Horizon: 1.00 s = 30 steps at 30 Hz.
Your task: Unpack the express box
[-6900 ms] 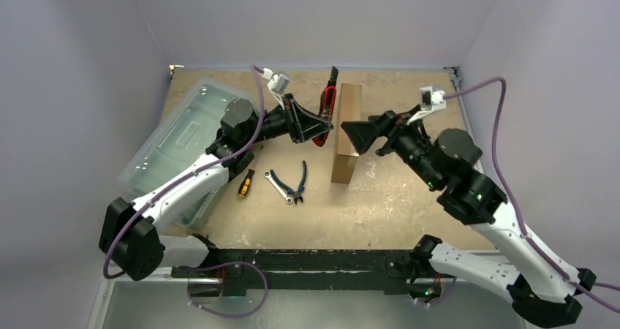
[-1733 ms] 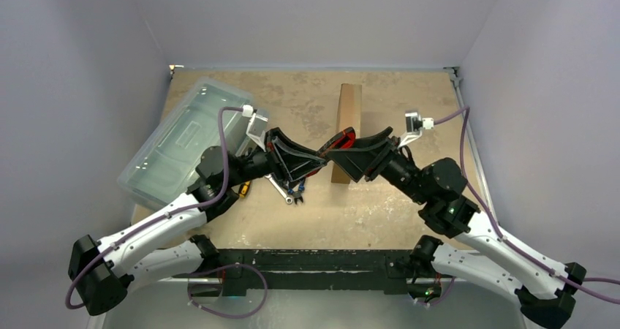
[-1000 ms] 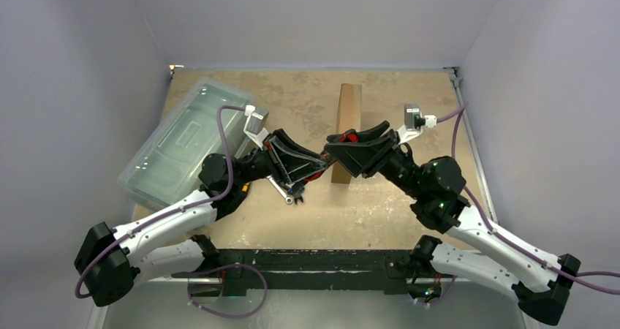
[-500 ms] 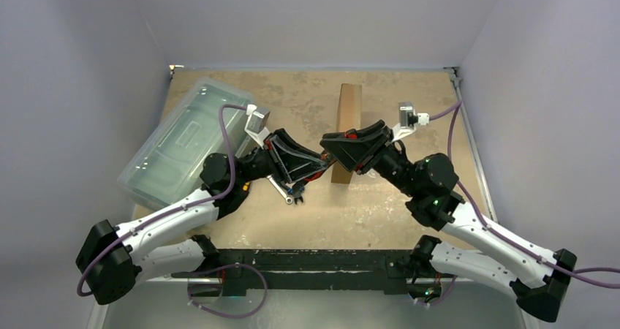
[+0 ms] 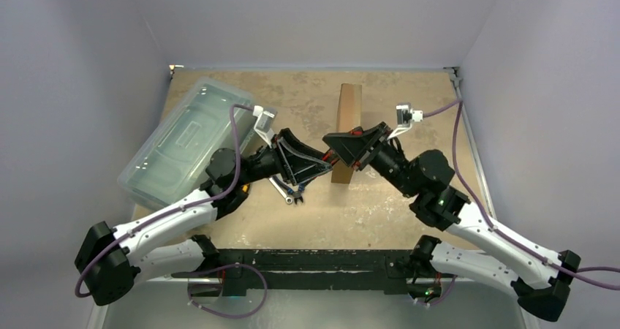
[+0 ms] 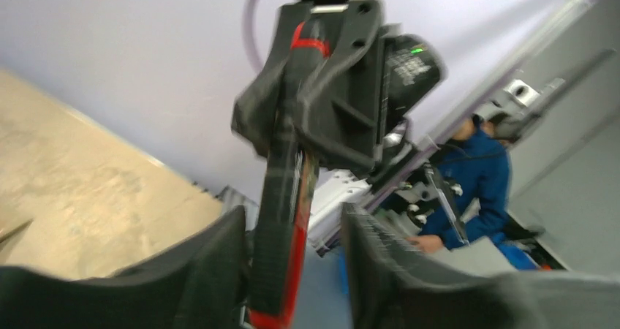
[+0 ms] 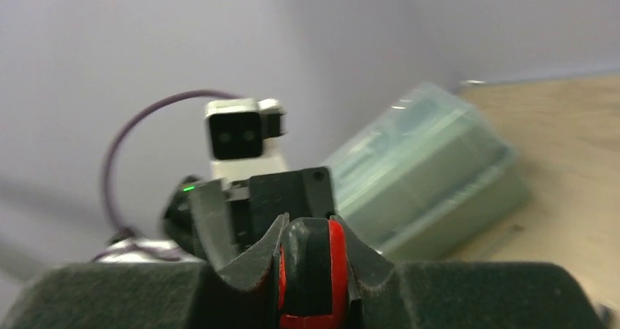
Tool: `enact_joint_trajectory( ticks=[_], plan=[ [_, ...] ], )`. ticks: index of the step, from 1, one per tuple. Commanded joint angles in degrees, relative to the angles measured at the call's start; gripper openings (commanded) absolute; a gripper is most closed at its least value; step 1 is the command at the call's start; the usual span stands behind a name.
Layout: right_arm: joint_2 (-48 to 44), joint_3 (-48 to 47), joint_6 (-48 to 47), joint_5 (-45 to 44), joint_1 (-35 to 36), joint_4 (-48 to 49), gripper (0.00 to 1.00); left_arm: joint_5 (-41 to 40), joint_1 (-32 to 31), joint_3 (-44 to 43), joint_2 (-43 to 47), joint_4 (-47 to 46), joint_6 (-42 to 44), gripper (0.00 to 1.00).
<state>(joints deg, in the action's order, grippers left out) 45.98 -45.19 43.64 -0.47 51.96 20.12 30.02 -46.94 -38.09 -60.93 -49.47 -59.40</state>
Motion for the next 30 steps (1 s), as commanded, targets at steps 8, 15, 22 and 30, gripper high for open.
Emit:
enact_joint_trajectory(
  ticks=[8,15,22,30],
  plan=[
    [0.8,-21.6,-15.2,-41.6,-0.5,-50.8,0.0,-31.1,0.2,-13.7,8.2,55.7,18.8,0.75],
    [4.8,-24.8,-14.0,-53.5,-0.5,-60.7,0.0,-32.1,0.2,-20.0,-0.3,57.8,20.5,0.79],
    [5.8,-13.3,-17.1,-30.2,-20.1,-40.1,0.0,-18.7,7.9,-24.0,-13.2,48.4,13.8,0.64],
    [21.4,-15.3,-20.4,-21.7,-24.9,-38.4,0.0,-17.1,15.0,-35.5,-27.1,54.3,16.6,0.61]
  ],
)
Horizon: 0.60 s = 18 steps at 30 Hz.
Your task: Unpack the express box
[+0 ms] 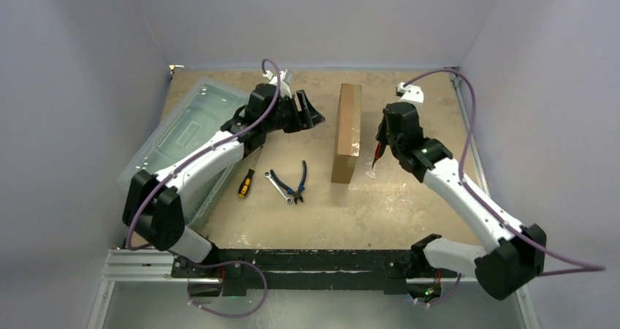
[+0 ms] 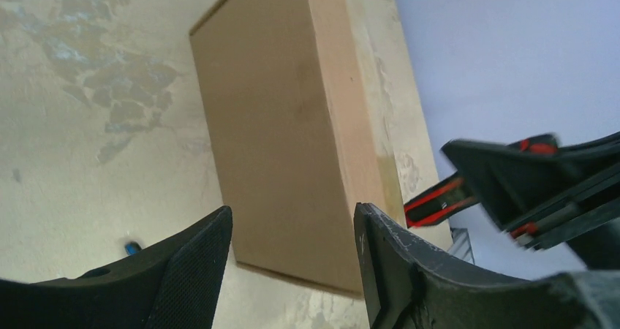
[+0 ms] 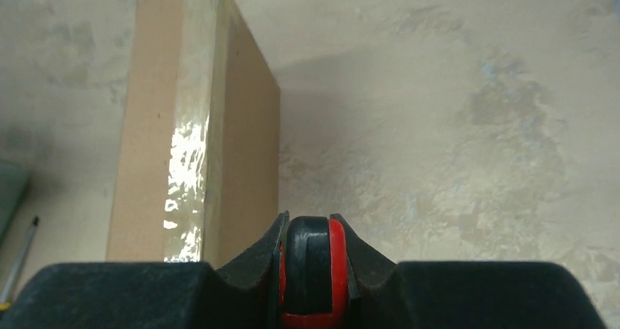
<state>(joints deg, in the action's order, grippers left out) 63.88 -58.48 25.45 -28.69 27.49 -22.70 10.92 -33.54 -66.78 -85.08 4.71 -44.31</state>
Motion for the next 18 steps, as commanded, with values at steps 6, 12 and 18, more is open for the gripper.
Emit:
enact_joint_trajectory(
  ticks=[6,12,18],
  plan=[
    [4.5,0.7,-0.6,12.8,-1.4,9.3,0.0,11.8,2.9,-8.4,-11.5,-8.0,4.8,0.63],
    [5.8,2.5,0.9,16.4,-1.4,11.5,0.0,19.2,2.9,-5.5,-13.9,-17.2,6.0,0.66],
    [5.3,4.3,1.8,20.3,-0.4,14.3,0.0,21.3,2.9,-3.5,-14.4,-19.4,6.7,0.65]
  ],
)
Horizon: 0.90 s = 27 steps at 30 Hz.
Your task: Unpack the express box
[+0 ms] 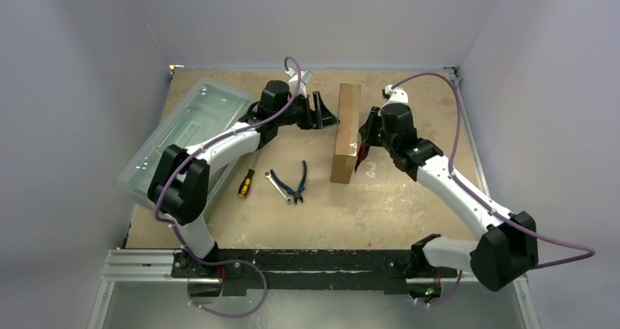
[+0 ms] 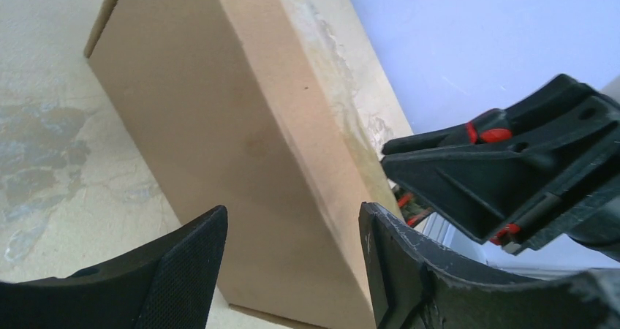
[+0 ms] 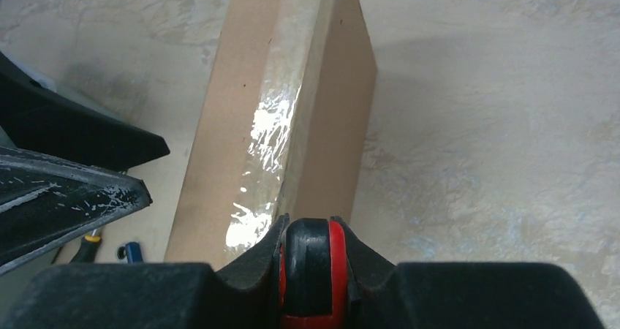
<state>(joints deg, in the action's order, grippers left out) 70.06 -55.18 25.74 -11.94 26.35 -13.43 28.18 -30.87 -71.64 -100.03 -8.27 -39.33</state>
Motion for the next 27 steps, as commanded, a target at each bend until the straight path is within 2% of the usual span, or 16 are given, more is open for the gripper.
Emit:
enact_joint_trajectory(
  ticks=[1,4,7,12,16,20,23,25,27],
  plan=[
    [-0.8,1.2,1.9,3.3,1.1,4.6,0.0,5.0,0.2,1.9,0.5,-7.2,1.2,0.65],
    [-1.4,2.1,3.3,2.3,3.6,4.8,0.0,7.1,0.2,3.0,0.4,-9.5,-0.3,0.65],
    [-1.4,1.9,4.4,-1.6,9.3,5.8,0.0,7.6,0.2,2.7,-0.3,-8.9,0.2,0.65],
    [-2.3,3.4,7.4,2.4,11.3,10.2,0.0,7.7,0.2,2.7,0.1,-6.7,0.9,0.64],
    [-7.2,3.7,0.7,-1.2,11.3,7.0,0.0,4.3,0.2,0.4,0.6,1.1,5.8,0.64],
    [-12.1,2.5,-5.7,-4.1,11.3,2.0,0.0,3.4,0.2,-0.2,0.7,2.6,7.2,0.64],
    [-15.3,2.2,-8.4,-3.3,11.4,1.1,0.0,4.6,0.2,-1.2,0.3,3.5,9.1,0.66],
    [-16.1,1.1,-8.9,-2.5,11.3,0.3,0.0,5.3,0.2,-1.6,1.1,3.7,11.2,0.72],
    [-16.2,0.3,-9.1,-1.6,11.3,-0.2,0.0,2.7,0.2,-1.7,2.7,4.8,13.1,0.73]
  ],
)
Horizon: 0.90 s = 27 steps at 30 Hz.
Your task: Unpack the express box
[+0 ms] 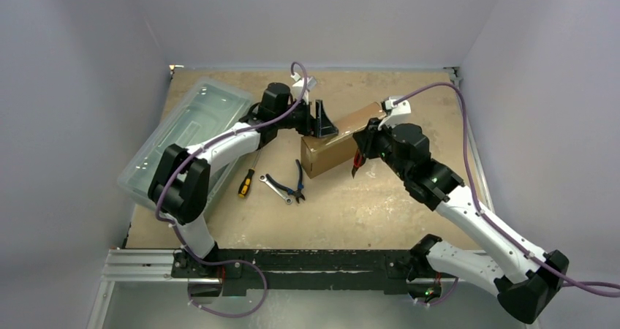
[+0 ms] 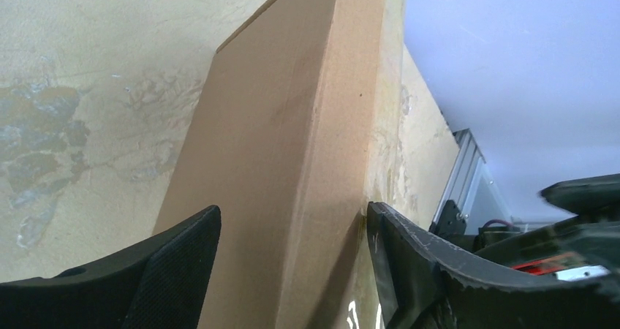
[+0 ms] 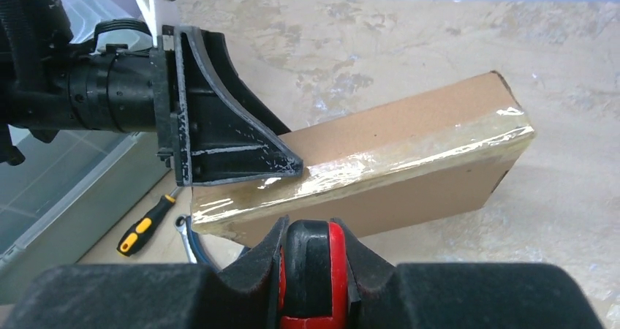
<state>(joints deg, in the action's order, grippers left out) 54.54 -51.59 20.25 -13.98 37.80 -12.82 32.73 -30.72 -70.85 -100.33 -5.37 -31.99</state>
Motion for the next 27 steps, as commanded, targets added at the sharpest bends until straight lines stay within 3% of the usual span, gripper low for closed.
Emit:
enact_joint_trajectory(
  ticks=[1,6,11,14,20,23,27],
  plan=[
    [-0.6,-3.3,-3.6,1.0,-0.1,-0.5,0.0,-3.4,0.1,-2.6,3.8,2.9,6.5,0.73],
    [0.9,-4.9,-2.9,4.4,0.0,2.8,0.0,-8.0,4.0,-5.6,9.3,11.4,6.9,0.74],
    [4.6,-11.6,-3.7,4.2,0.3,0.4,0.0,-22.6,4.8,-1.9,22.5,17.0,13.5,0.78],
    [5.2,-12.8,-4.3,5.1,0.5,2.2,0.0,-24.3,4.8,8.2,32.4,10.4,15.3,0.83],
    [4.4,-14.0,-4.0,7.0,0.9,4.4,0.0,-11.9,4.6,38.4,51.4,-16.6,20.0,0.86],
    [2.9,-13.4,-2.8,7.8,0.9,6.0,0.0,-8.9,4.6,46.5,52.9,-27.4,20.7,0.86],
    [2.4,-13.4,-1.2,10.4,1.0,6.8,0.0,-6.5,1.9,48.0,45.4,-31.5,28.7,0.85]
  ],
)
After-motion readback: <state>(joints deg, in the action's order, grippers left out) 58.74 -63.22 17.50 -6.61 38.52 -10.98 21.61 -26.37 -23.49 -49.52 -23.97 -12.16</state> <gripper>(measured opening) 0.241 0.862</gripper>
